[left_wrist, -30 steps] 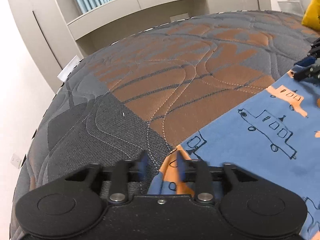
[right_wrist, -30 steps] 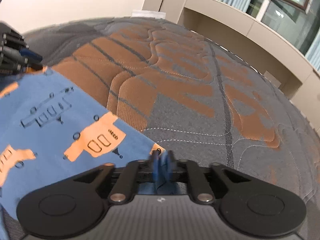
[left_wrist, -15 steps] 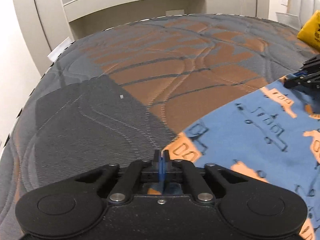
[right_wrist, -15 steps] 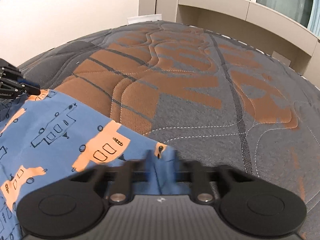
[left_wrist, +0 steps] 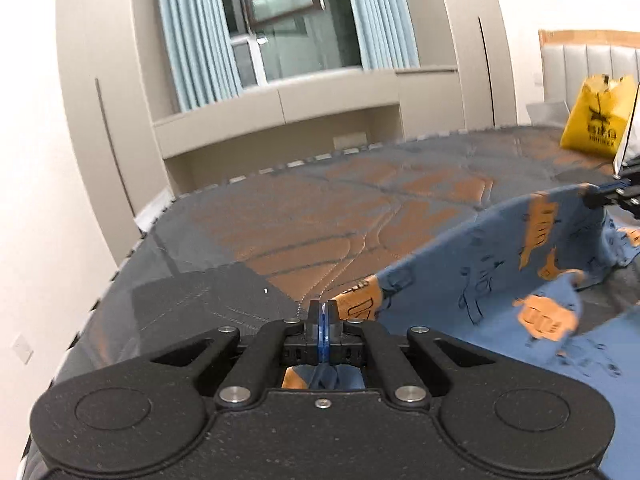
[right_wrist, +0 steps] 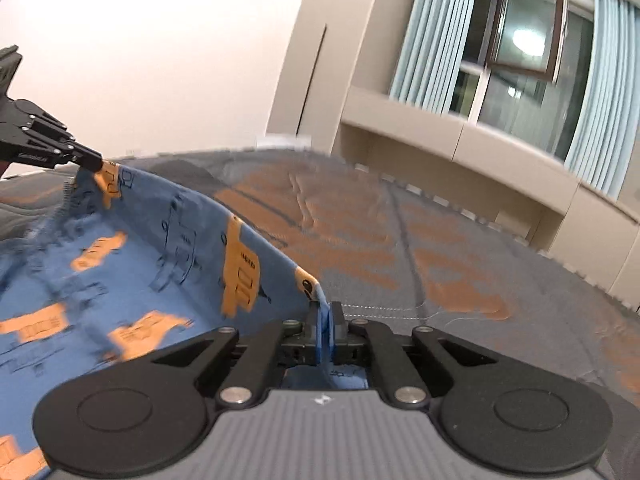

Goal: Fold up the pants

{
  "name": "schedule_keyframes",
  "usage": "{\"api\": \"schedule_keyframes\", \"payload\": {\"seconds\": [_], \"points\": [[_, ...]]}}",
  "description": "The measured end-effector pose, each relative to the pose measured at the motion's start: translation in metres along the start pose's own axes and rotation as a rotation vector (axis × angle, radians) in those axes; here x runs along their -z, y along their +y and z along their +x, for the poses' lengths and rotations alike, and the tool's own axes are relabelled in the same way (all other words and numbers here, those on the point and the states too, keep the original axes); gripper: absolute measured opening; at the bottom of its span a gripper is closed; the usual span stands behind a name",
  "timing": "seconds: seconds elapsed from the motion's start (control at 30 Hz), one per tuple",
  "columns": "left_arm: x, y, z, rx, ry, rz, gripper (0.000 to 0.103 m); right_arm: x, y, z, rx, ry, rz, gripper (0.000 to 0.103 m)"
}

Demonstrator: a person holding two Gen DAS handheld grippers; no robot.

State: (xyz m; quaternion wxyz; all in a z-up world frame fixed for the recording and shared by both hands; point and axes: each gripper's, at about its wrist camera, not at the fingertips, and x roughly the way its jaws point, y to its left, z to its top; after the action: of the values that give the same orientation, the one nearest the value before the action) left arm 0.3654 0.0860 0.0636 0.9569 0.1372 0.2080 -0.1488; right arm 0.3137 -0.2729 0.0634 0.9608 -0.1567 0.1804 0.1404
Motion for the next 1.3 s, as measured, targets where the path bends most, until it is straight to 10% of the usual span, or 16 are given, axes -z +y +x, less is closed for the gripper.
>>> {"api": "schedule_keyframes", "payload": {"seconds": [0.43,1.3], "points": [[0.086,-0.070,-0.132,0.054,-0.078,0.174,0.000,0.068,0.088,-0.154,0.055,-0.085,-0.140,0.003],[0.137,-0.099,-0.144,0.084,0.031,0.224,0.001,0.125,0.157,-0.159,0.099,0.050,-0.327,0.003]]}}
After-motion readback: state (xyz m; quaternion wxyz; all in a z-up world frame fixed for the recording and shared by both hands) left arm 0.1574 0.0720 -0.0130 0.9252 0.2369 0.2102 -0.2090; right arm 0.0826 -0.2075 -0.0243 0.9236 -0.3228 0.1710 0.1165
